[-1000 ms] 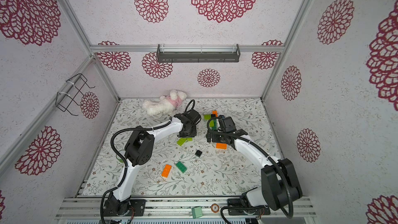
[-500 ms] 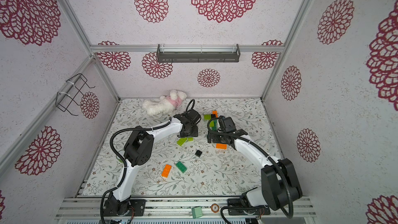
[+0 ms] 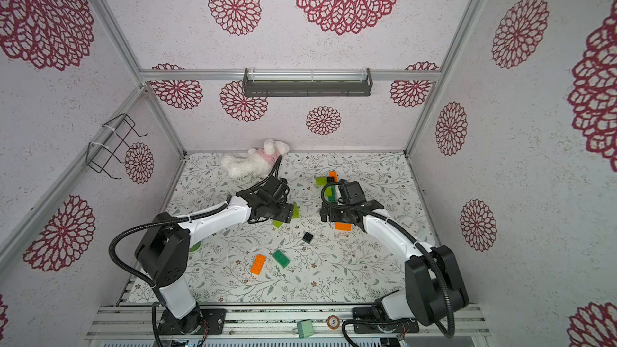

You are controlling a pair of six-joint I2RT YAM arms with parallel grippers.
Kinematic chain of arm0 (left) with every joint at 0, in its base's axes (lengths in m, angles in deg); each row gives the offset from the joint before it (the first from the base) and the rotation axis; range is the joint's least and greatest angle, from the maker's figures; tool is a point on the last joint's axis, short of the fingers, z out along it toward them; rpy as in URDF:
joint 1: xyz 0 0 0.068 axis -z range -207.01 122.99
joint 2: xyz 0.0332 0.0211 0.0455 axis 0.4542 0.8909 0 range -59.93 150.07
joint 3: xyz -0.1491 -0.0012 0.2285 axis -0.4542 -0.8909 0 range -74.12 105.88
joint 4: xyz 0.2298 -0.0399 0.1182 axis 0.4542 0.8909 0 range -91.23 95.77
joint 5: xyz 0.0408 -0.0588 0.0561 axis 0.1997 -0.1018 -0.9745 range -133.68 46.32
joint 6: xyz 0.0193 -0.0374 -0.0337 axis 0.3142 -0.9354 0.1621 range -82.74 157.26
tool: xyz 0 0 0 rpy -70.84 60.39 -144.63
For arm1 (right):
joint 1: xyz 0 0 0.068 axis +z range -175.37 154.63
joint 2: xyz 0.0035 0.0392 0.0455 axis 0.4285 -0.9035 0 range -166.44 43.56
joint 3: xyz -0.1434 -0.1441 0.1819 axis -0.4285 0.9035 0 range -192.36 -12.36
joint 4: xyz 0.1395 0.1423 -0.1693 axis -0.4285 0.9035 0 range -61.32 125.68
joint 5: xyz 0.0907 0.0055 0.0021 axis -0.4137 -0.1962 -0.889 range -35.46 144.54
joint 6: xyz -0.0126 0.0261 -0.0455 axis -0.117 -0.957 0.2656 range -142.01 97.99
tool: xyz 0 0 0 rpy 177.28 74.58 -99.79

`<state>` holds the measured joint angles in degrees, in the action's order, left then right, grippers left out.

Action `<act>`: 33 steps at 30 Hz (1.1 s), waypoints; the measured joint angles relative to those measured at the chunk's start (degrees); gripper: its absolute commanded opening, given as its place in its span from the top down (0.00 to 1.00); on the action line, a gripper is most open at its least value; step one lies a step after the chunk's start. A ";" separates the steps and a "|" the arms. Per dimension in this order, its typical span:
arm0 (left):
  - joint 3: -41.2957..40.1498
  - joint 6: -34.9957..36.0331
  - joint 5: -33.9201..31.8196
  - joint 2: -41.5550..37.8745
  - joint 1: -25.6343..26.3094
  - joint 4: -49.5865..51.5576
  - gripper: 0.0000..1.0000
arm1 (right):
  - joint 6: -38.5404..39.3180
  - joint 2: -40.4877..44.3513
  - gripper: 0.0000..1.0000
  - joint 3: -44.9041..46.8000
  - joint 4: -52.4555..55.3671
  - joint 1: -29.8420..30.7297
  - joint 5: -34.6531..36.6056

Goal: Assemble a small pinwheel with lego
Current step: Pick up the lego brick from the center of the board.

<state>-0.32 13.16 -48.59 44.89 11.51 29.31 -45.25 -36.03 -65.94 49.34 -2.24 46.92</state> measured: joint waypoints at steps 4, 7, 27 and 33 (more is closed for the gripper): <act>-0.96 1.66 1.68 2.86 -2.10 -0.28 0.27 | -0.35 1.95 0.01 -0.09 -0.28 -0.35 -1.73; -0.96 3.06 2.54 4.33 -3.04 -0.85 0.29 | -0.35 2.34 0.01 -0.31 -0.35 -0.39 -2.64; 0.98 5.46 2.40 9.66 -3.06 -1.16 0.52 | -0.35 2.32 0.01 -0.31 -0.33 -0.39 -4.68; 1.05 4.96 1.53 9.68 -2.84 -0.79 0.66 | -0.37 2.32 0.01 -0.31 -0.63 -0.39 -4.68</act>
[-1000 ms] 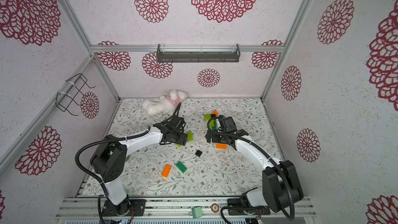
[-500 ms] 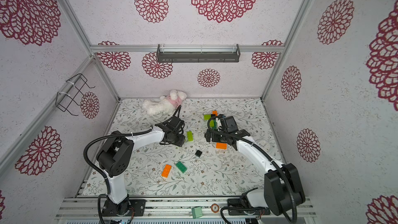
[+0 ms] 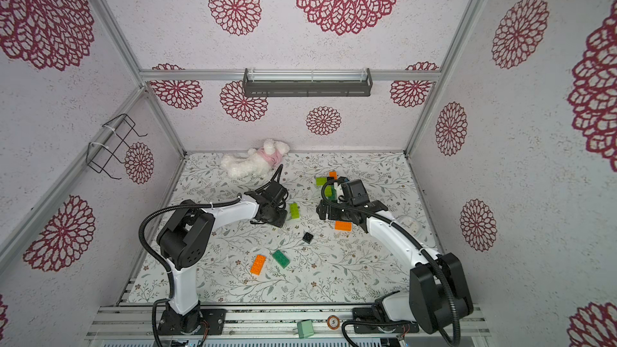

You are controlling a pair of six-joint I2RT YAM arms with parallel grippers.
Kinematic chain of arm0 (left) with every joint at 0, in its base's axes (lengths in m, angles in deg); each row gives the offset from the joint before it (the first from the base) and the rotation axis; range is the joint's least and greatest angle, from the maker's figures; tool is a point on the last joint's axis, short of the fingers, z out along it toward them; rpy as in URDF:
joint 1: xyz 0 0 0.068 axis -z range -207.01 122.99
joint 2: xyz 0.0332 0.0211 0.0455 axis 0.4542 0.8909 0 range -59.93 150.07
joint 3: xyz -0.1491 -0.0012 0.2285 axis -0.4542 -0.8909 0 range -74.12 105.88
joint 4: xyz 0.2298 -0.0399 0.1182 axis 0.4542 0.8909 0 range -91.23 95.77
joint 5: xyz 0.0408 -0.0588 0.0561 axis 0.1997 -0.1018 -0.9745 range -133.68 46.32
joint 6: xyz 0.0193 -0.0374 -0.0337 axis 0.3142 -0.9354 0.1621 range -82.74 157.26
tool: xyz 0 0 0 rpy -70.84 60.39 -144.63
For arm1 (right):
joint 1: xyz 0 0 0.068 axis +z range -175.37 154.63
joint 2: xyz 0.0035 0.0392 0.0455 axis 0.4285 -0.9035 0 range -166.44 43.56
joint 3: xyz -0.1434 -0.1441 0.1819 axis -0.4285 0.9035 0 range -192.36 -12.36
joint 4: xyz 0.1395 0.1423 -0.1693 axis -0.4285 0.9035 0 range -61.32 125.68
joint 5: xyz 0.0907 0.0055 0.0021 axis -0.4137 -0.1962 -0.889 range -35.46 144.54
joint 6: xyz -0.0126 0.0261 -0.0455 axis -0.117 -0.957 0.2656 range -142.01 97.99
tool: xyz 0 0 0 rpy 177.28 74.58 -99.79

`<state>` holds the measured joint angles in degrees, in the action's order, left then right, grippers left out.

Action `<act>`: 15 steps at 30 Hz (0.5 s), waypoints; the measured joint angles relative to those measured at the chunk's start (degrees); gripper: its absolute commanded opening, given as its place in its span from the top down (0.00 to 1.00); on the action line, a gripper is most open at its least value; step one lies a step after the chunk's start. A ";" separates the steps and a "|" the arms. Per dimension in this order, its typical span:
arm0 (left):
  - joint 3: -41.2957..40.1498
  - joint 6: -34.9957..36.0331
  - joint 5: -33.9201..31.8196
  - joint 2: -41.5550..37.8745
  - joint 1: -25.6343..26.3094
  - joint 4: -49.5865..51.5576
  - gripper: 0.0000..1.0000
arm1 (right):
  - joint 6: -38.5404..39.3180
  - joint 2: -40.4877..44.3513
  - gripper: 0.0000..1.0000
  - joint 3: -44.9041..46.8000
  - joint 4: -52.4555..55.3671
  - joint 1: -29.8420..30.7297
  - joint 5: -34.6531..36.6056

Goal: Assemble a small pinwheel with lego
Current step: Pick up the lego brick from the center of the board.

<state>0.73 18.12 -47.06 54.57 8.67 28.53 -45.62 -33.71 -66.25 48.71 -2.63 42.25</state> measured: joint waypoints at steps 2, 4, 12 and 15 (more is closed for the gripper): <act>0.26 -1.07 -0.66 0.00 0.33 0.66 0.69 | 0.00 -0.02 0.01 0.00 -0.26 0.00 0.00; 0.44 -3.08 -1.92 0.00 0.87 1.77 0.71 | 0.00 -0.11 0.01 0.00 -0.76 -0.02 0.00; 0.68 -15.45 -5.05 -1.73 7.45 5.79 0.71 | -0.52 -1.53 0.01 0.00 -2.99 -0.68 -0.52; 2.23 -20.20 -5.35 -2.03 10.32 7.56 0.71 | -0.57 -1.92 0.01 0.00 -3.74 -1.44 -1.18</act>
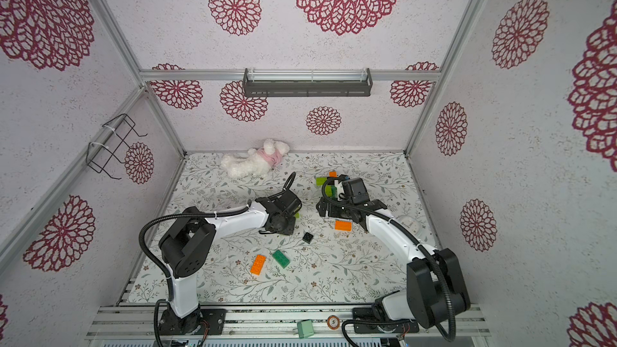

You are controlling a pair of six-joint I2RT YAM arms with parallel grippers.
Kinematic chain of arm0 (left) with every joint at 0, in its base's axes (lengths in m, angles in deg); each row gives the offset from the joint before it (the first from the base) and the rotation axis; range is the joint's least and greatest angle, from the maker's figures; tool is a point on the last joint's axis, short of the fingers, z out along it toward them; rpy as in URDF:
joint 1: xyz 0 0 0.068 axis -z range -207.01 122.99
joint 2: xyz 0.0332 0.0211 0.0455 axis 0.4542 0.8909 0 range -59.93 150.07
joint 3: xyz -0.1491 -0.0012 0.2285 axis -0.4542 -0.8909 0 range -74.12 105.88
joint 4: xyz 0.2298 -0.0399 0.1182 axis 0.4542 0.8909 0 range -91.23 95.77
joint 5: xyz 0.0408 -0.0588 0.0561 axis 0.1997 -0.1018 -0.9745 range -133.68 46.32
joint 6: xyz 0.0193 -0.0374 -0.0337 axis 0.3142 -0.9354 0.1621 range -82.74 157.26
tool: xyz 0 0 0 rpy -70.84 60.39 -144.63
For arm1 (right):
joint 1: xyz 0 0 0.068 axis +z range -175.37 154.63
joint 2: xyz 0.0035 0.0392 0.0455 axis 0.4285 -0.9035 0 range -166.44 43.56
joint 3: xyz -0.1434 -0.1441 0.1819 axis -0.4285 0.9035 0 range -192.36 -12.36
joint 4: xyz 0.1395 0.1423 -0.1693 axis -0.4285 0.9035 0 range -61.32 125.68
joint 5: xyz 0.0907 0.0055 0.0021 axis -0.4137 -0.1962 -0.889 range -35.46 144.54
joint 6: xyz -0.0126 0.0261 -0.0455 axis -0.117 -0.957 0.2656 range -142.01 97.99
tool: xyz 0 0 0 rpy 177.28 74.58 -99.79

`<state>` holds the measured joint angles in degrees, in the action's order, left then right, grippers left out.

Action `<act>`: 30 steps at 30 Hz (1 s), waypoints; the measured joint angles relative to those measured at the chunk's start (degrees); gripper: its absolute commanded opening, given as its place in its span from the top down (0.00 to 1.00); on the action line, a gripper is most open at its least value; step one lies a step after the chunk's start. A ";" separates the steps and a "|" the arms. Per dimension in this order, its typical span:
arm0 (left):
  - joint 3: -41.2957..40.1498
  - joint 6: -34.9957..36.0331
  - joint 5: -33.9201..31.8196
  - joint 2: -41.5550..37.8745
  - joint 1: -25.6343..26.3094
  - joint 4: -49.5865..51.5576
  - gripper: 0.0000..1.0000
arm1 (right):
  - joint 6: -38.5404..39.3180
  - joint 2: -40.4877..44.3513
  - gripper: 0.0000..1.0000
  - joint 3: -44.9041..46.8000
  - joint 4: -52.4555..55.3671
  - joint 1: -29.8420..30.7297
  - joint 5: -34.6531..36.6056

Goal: Assemble a small pinwheel with lego
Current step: Pick up the lego brick from the center of the board, then assemble the lego brick at the center of the board.

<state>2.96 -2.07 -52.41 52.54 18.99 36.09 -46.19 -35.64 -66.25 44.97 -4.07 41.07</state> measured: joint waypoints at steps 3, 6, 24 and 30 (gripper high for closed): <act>2.45 -3.87 -0.35 0.35 2.10 1.18 0.71 | 0.00 0.00 0.01 0.00 -0.15 -0.59 -0.35; 4.85 -6.54 -0.87 1.90 2.49 1.31 0.71 | 0.00 0.02 0.01 0.00 -0.17 -1.09 -0.39; 13.14 -12.76 -1.36 10.80 2.16 3.96 0.69 | 0.13 4.22 0.01 0.15 1.64 -2.47 -0.37; 13.40 -14.88 -2.34 10.99 1.92 4.83 0.68 | 0.13 4.33 0.01 1.49 1.62 -2.47 -0.39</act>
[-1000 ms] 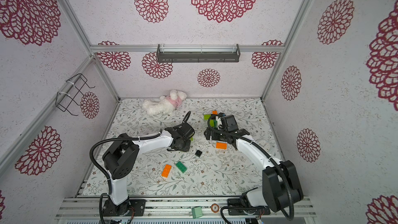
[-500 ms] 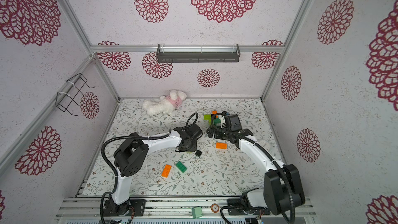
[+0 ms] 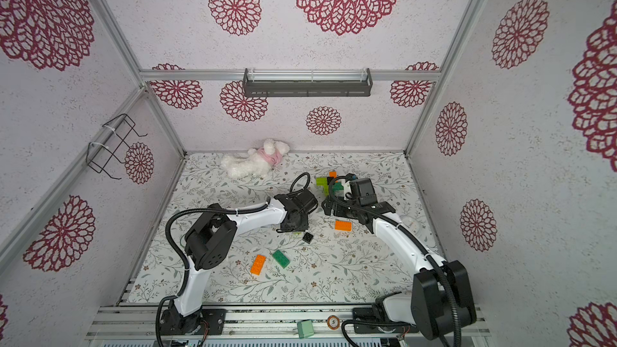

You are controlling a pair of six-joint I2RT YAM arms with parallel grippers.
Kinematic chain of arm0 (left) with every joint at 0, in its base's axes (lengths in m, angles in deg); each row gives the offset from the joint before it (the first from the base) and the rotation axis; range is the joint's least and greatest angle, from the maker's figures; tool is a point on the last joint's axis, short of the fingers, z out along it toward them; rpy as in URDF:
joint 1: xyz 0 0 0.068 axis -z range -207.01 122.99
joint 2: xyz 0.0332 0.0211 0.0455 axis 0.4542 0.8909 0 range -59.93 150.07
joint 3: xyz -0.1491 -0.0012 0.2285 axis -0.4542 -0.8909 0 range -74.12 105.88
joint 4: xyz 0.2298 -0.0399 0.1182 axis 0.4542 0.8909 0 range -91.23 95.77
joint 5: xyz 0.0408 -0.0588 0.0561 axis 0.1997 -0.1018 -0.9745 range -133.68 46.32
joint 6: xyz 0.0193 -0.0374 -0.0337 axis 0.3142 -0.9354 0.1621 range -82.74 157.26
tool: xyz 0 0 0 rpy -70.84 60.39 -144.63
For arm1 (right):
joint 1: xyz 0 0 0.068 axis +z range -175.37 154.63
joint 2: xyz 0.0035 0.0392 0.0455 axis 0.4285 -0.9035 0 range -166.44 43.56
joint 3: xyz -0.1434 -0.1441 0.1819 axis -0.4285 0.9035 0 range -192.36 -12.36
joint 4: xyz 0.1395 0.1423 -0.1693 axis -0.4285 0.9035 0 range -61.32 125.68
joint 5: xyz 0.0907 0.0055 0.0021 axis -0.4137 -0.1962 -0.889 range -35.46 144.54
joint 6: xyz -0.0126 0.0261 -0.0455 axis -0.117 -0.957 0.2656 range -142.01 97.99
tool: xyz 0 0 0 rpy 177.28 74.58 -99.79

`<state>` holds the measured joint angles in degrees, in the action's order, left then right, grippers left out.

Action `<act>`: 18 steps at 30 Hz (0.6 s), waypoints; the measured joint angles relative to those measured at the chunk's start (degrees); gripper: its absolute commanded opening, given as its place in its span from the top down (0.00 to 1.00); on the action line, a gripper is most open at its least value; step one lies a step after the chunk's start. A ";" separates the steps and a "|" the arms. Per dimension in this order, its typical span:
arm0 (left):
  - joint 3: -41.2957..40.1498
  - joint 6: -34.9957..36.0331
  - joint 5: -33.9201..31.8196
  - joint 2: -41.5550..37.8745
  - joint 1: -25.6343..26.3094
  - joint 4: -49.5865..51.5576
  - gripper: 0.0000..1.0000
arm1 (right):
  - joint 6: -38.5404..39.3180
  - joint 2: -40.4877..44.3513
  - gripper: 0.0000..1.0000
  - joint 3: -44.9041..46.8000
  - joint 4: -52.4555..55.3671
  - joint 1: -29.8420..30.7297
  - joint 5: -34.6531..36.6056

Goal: Assemble a small pinwheel with lego
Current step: Assemble the lego brick at the center of the board.

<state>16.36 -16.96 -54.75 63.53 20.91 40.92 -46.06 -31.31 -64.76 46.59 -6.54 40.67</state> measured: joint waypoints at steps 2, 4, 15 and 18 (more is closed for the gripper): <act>0.00 -0.70 -0.02 0.00 -0.31 0.07 0.67 | 0.00 0.00 0.01 0.48 -0.02 -0.04 -0.15; 0.00 -0.96 0.02 0.00 -0.63 0.02 0.67 | 0.02 0.00 0.01 0.59 0.07 -0.04 -0.33; 1.81 -0.94 -0.44 1.38 -1.16 0.46 0.64 | 0.09 0.00 0.01 0.59 -0.02 -0.09 -0.98; 2.36 -0.94 -0.59 1.70 -1.16 0.92 0.63 | 0.09 0.00 0.01 0.59 -0.04 -0.13 -1.01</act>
<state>18.72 -17.90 -55.34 65.23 19.75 41.84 -45.97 -31.31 -64.17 46.54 -6.67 39.67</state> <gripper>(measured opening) 0.365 0.989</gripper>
